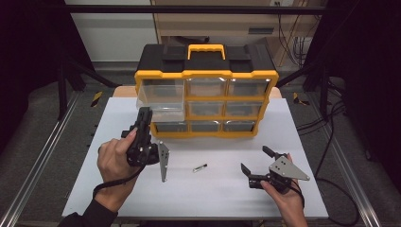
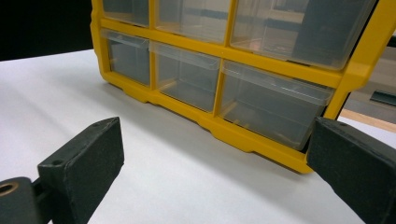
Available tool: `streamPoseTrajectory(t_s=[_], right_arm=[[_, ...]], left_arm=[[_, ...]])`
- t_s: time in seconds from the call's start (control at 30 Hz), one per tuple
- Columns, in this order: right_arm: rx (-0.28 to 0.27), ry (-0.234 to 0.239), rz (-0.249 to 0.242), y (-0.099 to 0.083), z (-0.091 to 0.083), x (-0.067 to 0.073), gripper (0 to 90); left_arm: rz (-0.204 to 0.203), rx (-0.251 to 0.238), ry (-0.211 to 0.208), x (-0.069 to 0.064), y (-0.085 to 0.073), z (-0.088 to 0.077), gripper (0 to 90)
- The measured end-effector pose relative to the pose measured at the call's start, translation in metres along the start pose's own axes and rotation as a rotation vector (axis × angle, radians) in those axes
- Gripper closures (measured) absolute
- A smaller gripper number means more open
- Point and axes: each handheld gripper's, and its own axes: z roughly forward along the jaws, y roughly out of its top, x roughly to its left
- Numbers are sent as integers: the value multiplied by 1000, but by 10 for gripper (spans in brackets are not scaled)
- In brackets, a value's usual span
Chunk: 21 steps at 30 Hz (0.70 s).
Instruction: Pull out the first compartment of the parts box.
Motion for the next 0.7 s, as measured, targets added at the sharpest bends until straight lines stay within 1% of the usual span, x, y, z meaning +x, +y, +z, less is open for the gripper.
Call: streamPoseTrajectory(t_s=[0.27,0.43,0.63,0.7], right_arm=[[0,2,2,0,0,0,40],[0,2,2,0,0,0,39],[-3,0,3,1,-1,0,39],[-3,2,2,1,-1,0,39]], left_arm=[[-3,-3,-1,0,-1,0,779],[-22,-5,-12,1,-1,0,771],[-26,0,-13,2,-2,0,771],[-22,2,-13,2,-3,0,773]])
